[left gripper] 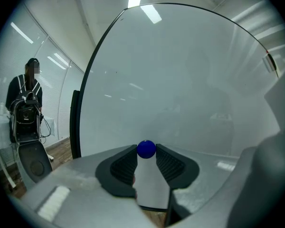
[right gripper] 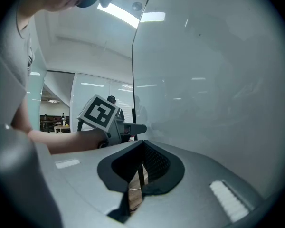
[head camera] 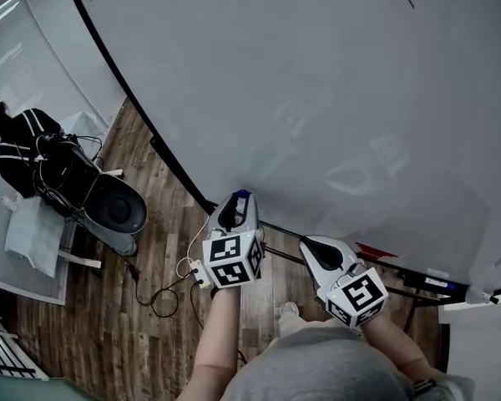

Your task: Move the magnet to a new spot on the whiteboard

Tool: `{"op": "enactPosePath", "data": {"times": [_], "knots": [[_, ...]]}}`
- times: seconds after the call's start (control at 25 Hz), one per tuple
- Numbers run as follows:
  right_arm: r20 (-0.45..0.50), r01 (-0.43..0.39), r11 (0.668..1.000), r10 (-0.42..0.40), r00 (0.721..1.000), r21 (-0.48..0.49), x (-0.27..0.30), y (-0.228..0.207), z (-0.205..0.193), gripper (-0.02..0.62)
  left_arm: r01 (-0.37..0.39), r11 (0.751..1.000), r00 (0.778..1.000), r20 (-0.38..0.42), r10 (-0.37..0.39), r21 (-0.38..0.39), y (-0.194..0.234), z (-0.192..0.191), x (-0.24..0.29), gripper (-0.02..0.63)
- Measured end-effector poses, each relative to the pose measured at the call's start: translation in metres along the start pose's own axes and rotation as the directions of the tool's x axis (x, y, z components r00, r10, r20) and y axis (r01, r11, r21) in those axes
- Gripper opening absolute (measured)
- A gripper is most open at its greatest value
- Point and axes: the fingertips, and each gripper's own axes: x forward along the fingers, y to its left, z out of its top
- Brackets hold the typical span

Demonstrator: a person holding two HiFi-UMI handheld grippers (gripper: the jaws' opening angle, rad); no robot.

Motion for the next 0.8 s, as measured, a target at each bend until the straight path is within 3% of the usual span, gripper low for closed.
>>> {"op": "enactPosePath", "data": {"times": [0.4, 0.8], "knots": [[-0.015, 0.006, 1.000, -0.006, 1.000, 0.015, 0.031, 0.003, -0.004, -0.002, 0.087, 0.996, 0.996, -0.001, -0.087, 0.035, 0.004, 0.003, 0.012, 0.132], [0.001, 0.004, 1.000, -0.004, 1.000, 0.021, 0.043, 0.009, -0.002, -0.002, 0.125, 0.988, 0.992, -0.013, -0.124, 0.091, 0.002, -0.001, 0.012, 0.132]]}}
